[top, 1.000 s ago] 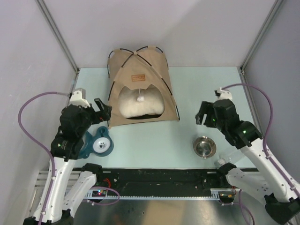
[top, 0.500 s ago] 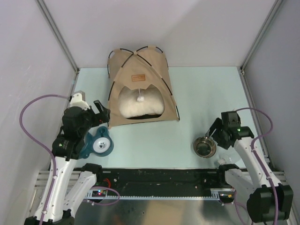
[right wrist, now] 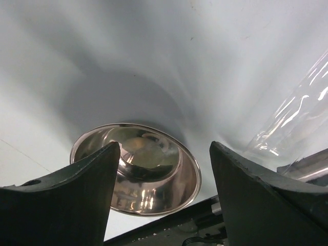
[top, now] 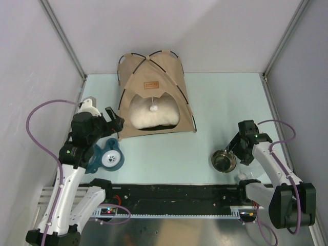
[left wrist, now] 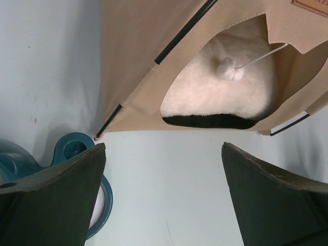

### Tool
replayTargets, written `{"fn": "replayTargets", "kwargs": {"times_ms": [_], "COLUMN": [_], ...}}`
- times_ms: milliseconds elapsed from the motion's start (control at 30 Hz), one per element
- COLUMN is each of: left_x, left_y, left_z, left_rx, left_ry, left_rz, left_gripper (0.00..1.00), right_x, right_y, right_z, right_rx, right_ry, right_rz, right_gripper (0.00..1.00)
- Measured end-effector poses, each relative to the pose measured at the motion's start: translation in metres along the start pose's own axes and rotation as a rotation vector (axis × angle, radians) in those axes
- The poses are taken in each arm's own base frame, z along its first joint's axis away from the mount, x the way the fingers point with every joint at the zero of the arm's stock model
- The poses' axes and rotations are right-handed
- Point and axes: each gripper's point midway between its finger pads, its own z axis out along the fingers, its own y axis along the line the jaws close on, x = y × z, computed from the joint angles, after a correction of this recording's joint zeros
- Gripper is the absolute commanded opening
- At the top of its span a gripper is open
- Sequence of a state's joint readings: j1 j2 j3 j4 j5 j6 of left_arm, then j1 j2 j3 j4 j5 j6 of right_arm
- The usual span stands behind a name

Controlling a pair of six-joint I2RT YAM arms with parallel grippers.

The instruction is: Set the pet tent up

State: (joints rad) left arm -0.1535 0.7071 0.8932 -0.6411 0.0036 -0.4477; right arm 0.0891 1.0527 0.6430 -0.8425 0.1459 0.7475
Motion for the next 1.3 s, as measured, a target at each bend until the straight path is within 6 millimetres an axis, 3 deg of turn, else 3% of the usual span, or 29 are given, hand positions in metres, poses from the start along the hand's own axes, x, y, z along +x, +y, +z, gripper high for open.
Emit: {"fn": "replayTargets", "kwargs": {"times_ms": [133, 400, 633, 967, 1133, 1300], "left_x": [-0.006, -0.025, -0.034, -0.043, -0.047, -0.027], "left_y": [-0.003, -0.011, -0.013, -0.018, -0.034, -0.062], "left_z": [-0.002, -0.012, -0.016, -0.035, -0.048, -0.044], "left_rx": [0.005, 0.020, 0.022, 0.053, 0.142, 0.298], "left_ry": [-0.010, -0.064, -0.087, -0.151, -0.162, -0.037], "left_rz": [-0.001, -0.007, -0.007, -0.009, -0.010, -0.015], "left_gripper": [0.98, 0.98, 0.98, 0.98, 0.98, 0.93], "right_x": [0.002, 0.024, 0.041, 0.053, 0.048, 0.047], "right_y": [-0.001, 0.005, 0.010, 0.030, 0.070, 0.139], "right_z": [0.005, 0.012, 0.016, 0.003, -0.029, -0.084], "right_rx": [0.008, -0.055, -0.090, -0.143, -0.232, -0.422], "right_ry": [0.007, 0.107, 0.178, 0.168, 0.094, 0.000], "right_rz": [-0.008, -0.021, -0.058, -0.154, -0.279, -0.421], "right_gripper": [0.67, 0.41, 0.05, 0.00, 0.00, 0.00]}}
